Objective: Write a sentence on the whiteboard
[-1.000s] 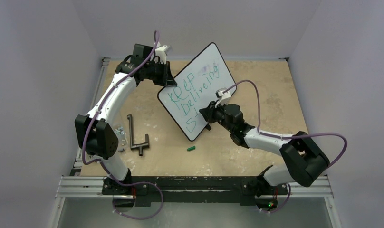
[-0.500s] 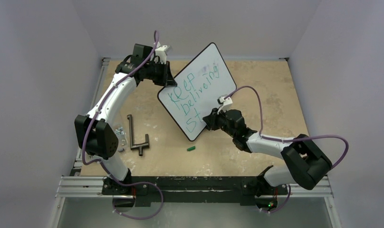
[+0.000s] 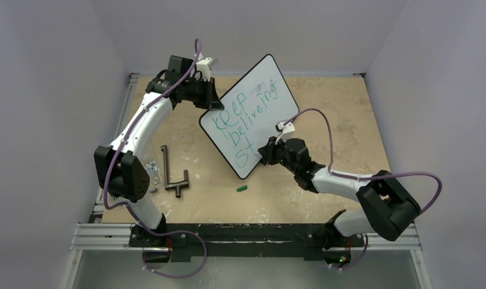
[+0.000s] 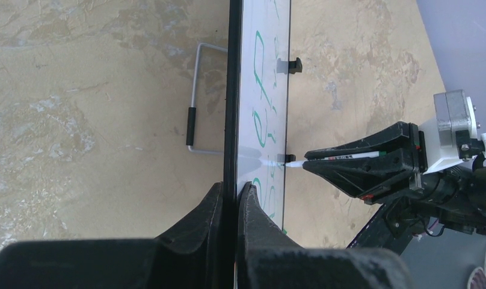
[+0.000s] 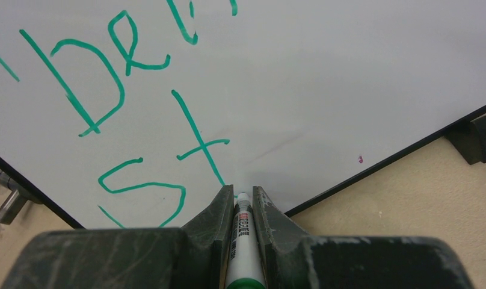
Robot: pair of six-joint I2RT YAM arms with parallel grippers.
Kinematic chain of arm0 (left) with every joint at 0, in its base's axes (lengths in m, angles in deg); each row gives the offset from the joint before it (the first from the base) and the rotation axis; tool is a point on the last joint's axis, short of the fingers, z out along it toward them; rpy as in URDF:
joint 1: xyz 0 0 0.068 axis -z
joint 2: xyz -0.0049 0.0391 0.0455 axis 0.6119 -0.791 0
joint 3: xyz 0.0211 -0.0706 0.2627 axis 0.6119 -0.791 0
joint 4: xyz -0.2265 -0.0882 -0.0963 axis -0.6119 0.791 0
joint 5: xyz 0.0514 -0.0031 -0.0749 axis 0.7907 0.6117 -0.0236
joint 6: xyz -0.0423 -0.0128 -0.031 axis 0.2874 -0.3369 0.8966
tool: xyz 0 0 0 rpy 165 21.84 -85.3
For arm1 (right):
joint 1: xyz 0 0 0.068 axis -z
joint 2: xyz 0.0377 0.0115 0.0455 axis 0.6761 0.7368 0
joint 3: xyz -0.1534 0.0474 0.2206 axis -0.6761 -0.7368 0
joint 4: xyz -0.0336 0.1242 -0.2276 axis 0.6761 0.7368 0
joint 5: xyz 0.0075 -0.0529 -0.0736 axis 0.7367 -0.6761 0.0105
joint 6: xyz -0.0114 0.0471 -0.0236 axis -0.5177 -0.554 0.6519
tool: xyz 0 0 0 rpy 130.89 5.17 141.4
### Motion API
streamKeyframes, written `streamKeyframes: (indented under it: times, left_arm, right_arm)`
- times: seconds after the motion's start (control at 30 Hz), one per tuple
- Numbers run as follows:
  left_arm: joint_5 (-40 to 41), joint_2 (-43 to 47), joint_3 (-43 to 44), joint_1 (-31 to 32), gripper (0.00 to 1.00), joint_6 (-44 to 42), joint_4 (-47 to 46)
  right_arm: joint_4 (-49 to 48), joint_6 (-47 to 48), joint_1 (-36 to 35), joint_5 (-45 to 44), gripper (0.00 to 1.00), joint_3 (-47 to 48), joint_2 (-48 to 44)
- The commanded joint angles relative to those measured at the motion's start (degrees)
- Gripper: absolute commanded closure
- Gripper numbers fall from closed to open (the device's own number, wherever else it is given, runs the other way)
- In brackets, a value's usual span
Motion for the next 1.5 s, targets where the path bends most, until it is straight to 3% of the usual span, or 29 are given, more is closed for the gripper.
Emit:
streamKeyframes:
  times: [0.0, 0.67, 1.47]
  left_arm:
    - [16.9, 1.4, -0.9, -1.9, 1.00, -5.8, 3.0]
    - [16.9, 1.7, -0.8, -1.9, 1.00, -5.9, 3.0]
    - [15.9, 1.9, -1.0, -1.9, 1.00, -5.4, 2.6]
  right_arm:
    - [0.5, 1.1, 0.2, -3.2, 1.00, 4.5, -0.1]
    - [1.9, 3.6, 0.7, -7.3, 1.00, 7.1, -6.1]
    - [-0.2, 3.6, 2.0, -1.2, 1.00, 13.2, 3.9]
